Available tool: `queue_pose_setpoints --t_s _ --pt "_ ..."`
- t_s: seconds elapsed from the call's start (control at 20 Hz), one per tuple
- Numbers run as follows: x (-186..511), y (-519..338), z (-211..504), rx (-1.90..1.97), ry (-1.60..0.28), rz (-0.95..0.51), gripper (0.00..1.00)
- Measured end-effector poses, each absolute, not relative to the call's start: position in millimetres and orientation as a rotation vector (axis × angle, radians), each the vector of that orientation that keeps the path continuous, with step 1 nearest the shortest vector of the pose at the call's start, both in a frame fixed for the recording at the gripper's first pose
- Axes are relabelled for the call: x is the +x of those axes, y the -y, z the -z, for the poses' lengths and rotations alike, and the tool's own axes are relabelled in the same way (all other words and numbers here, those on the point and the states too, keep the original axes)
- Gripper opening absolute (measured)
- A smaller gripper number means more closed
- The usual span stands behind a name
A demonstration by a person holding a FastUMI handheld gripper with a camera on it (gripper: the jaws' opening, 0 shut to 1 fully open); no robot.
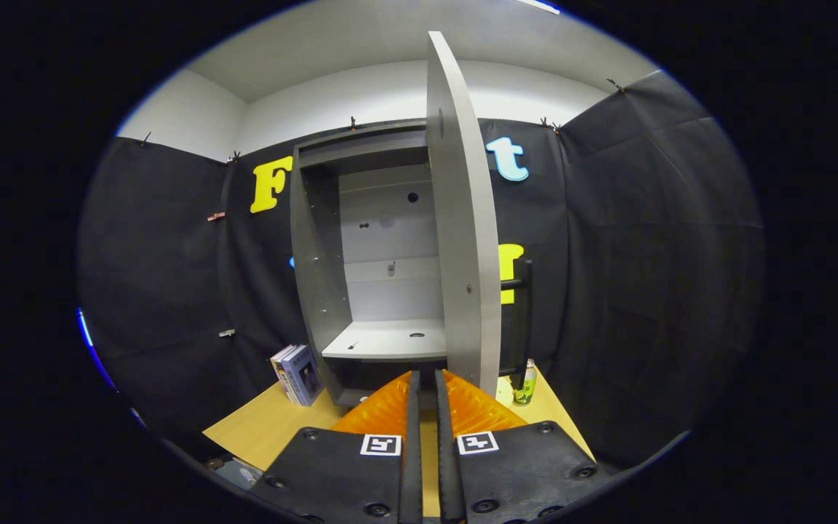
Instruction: Open the shoe cabinet door, grab the shoes and put them into the shoe cabinet, then close the shoe cabinet door.
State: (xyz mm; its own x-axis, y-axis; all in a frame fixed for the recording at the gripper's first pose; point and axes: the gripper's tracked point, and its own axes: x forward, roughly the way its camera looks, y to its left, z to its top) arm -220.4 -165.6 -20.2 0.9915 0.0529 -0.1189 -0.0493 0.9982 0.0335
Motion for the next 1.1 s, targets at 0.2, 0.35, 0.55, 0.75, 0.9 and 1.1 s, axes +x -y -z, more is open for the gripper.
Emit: queue_pose_setpoints --t_s 0.2,0.35,0.55,0.75,0.9,1.1 --pt "-225 136 47 0.013 -0.138 -0.105 0.14" --pt "-208 102 77 0.014 -0.157 -0.150 0.14" --pt "-185 60 124 0.021 -0.217 -0.178 0.14" --pt "-157 33 167 0.043 -0.269 -0.159 0.14" --pt "-142 19 207 0.052 -0.314 -0.124 0.20" --pt "-126 11 253 0.032 -0.350 -0.080 0.28"
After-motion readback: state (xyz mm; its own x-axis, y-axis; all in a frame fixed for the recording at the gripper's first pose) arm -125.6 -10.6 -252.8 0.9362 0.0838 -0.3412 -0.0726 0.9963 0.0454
